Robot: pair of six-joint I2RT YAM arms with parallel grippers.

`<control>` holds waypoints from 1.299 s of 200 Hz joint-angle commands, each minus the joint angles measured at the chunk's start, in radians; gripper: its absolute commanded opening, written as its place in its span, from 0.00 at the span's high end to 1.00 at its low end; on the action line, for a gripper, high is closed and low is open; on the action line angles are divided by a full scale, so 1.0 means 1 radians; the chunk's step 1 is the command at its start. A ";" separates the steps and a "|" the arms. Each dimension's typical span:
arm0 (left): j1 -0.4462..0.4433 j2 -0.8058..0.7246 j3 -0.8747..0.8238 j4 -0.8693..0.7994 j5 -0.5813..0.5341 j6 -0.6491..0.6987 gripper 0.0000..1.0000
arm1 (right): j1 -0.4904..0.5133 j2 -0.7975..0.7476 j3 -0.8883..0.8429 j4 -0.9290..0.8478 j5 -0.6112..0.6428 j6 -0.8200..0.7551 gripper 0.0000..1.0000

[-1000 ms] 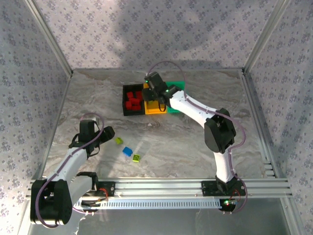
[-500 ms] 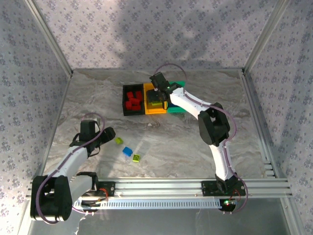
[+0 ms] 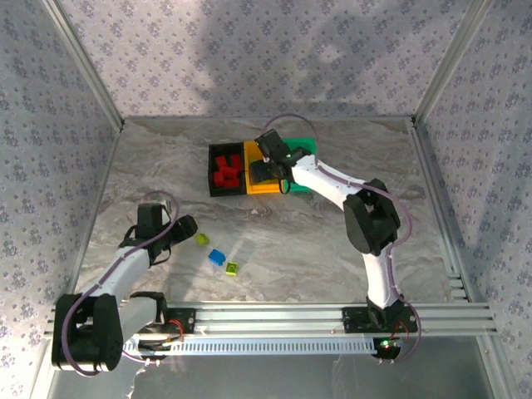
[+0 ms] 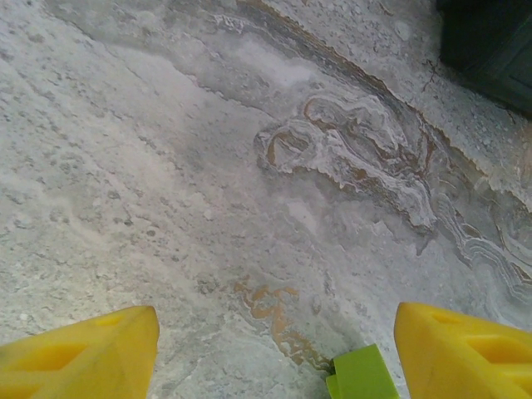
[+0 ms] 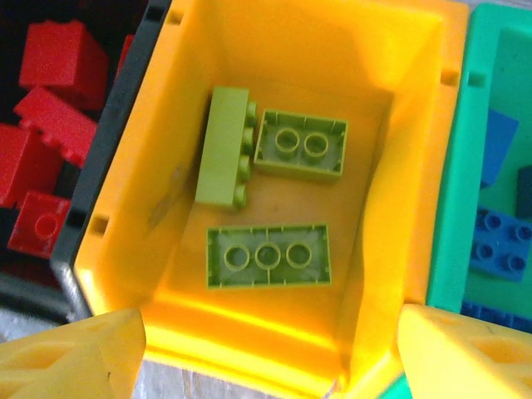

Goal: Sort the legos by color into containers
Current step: Place the lego in the container, then pick up the lego from the middle-left of the table.

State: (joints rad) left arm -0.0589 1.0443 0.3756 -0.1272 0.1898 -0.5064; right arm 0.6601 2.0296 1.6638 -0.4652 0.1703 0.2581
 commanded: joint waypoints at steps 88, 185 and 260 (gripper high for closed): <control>-0.110 0.111 0.105 -0.068 0.112 0.012 0.27 | 0.002 -0.389 -0.493 0.120 0.144 -0.059 0.19; -0.207 0.103 0.175 -0.283 0.030 -0.052 0.30 | -0.016 -0.412 -0.687 0.284 0.129 -0.044 0.19; -0.282 0.183 0.185 -0.245 -0.019 -0.116 0.42 | -0.017 -0.425 -0.704 0.297 0.093 -0.031 0.19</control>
State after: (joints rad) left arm -0.3294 1.2079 0.5247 -0.3649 0.1936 -0.5980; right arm 0.6476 1.6344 0.9710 -0.1810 0.2832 0.2131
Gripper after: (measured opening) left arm 0.611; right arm 0.812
